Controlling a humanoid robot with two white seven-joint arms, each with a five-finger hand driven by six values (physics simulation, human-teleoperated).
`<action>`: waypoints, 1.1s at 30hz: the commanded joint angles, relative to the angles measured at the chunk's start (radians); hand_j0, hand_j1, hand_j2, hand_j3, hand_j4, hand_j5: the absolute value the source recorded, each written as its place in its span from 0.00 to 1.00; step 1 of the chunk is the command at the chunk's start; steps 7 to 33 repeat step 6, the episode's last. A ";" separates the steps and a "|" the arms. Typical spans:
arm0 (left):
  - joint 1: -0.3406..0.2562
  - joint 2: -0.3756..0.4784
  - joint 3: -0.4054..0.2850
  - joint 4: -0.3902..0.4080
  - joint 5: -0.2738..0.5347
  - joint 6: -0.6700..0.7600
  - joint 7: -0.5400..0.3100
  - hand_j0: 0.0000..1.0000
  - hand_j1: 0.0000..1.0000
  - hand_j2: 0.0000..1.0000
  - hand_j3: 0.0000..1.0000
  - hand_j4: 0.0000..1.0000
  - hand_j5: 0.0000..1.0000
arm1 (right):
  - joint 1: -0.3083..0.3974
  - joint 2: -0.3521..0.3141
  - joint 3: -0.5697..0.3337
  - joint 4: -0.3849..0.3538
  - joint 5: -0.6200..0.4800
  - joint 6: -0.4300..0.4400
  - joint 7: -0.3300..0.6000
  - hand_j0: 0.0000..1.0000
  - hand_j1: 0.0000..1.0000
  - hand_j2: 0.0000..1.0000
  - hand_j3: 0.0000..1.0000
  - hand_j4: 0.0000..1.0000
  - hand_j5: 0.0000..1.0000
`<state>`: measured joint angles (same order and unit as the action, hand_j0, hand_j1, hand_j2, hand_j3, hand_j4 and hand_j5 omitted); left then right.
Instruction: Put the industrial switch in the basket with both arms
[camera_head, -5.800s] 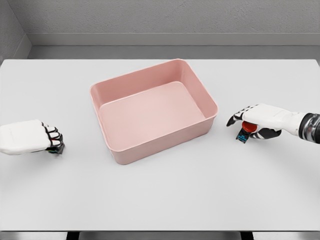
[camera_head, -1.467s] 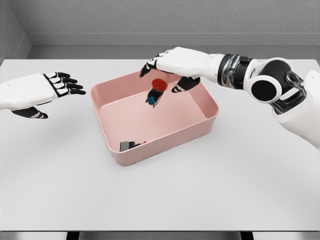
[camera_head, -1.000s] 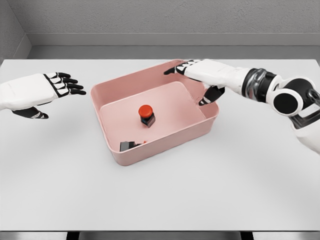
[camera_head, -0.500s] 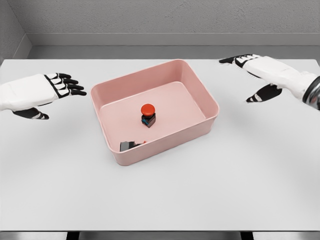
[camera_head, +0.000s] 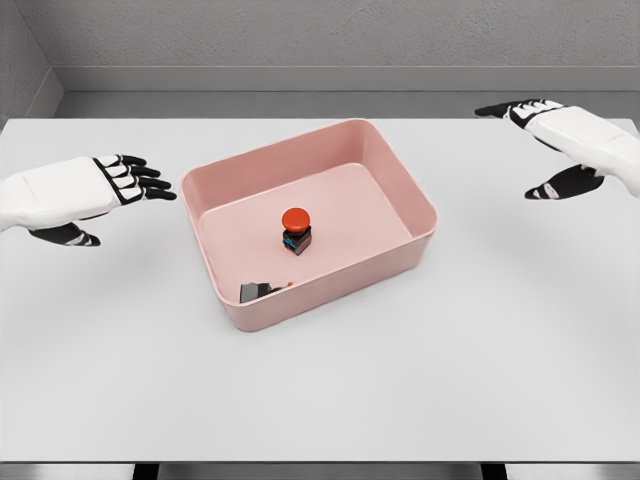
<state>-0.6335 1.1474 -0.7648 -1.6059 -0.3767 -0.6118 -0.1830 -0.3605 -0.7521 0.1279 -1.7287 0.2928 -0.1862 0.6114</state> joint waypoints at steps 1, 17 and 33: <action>0.000 0.006 0.001 0.000 0.005 0.001 0.000 1.00 1.00 1.00 1.00 1.00 1.00 | 0.000 -0.001 -0.002 0.000 -0.003 -0.001 0.000 1.00 1.00 1.00 1.00 1.00 1.00; 0.002 0.008 0.001 0.000 0.007 0.001 0.000 1.00 1.00 1.00 1.00 1.00 1.00 | 0.006 0.002 -0.001 0.006 -0.003 0.001 0.000 1.00 1.00 1.00 1.00 1.00 1.00; 0.002 0.008 0.001 0.000 0.007 0.001 0.000 1.00 1.00 1.00 1.00 1.00 1.00 | 0.006 0.002 -0.001 0.006 -0.003 0.001 0.000 1.00 1.00 1.00 1.00 1.00 1.00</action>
